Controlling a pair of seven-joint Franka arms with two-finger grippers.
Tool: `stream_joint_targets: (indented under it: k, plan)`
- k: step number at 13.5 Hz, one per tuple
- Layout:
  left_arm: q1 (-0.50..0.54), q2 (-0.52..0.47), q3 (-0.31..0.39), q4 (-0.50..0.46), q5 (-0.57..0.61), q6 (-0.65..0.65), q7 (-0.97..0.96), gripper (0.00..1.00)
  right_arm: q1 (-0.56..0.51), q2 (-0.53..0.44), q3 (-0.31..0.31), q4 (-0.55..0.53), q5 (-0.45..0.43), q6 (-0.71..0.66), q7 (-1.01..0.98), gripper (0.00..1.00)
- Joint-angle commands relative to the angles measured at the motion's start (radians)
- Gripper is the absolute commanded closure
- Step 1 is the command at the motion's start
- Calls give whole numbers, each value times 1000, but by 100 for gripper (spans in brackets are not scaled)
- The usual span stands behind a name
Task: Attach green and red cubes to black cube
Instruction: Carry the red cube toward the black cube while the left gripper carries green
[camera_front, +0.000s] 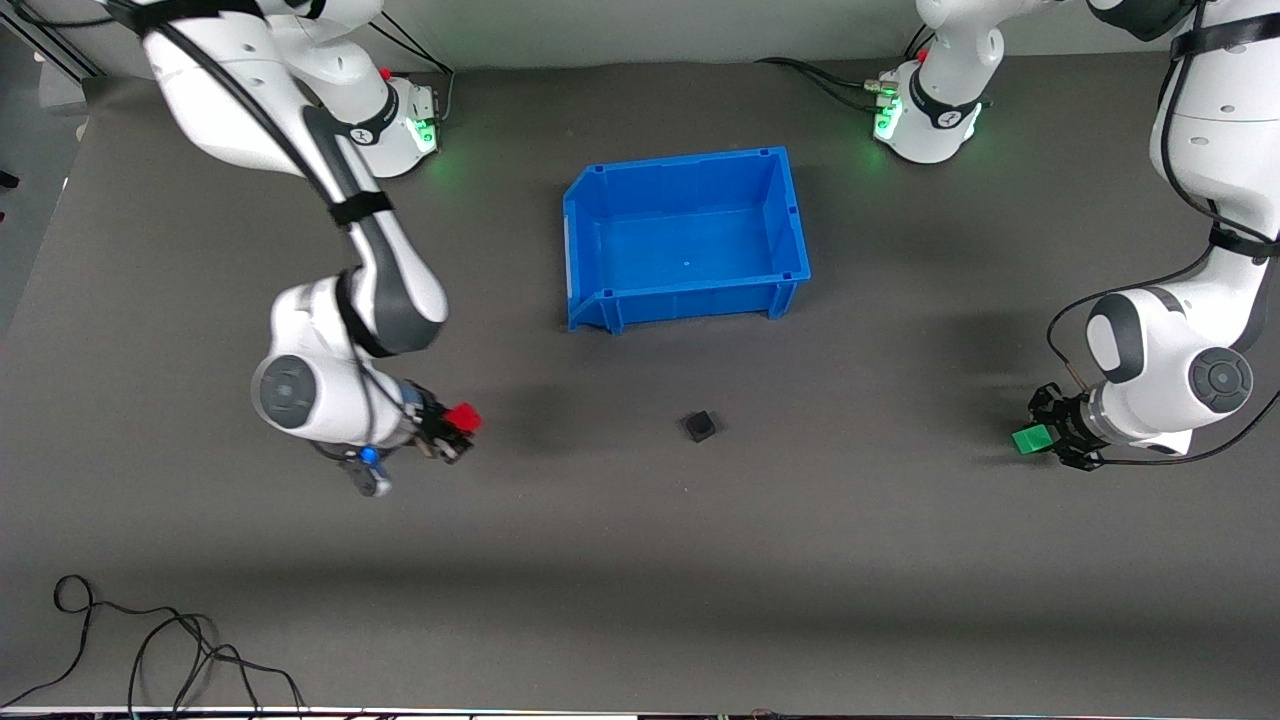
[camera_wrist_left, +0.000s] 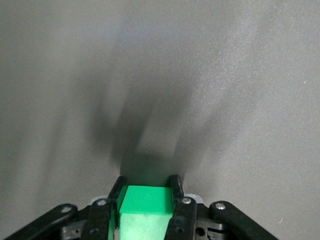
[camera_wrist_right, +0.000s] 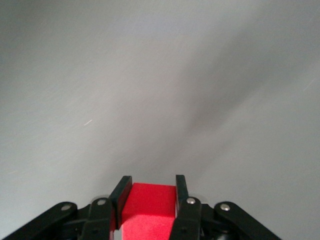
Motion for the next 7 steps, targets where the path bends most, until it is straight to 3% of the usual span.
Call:
stream_joint_targets:
  k: [1, 7]
  plan:
    - [-57, -19, 2, -3, 16, -8, -42, 100, 71, 146, -11, 210, 89, -20, 156, 88]
    - [-257, -9, -2, 29, 2, 38, -121, 100, 175, 401, 31, 482, 83, 69, 440, 88]
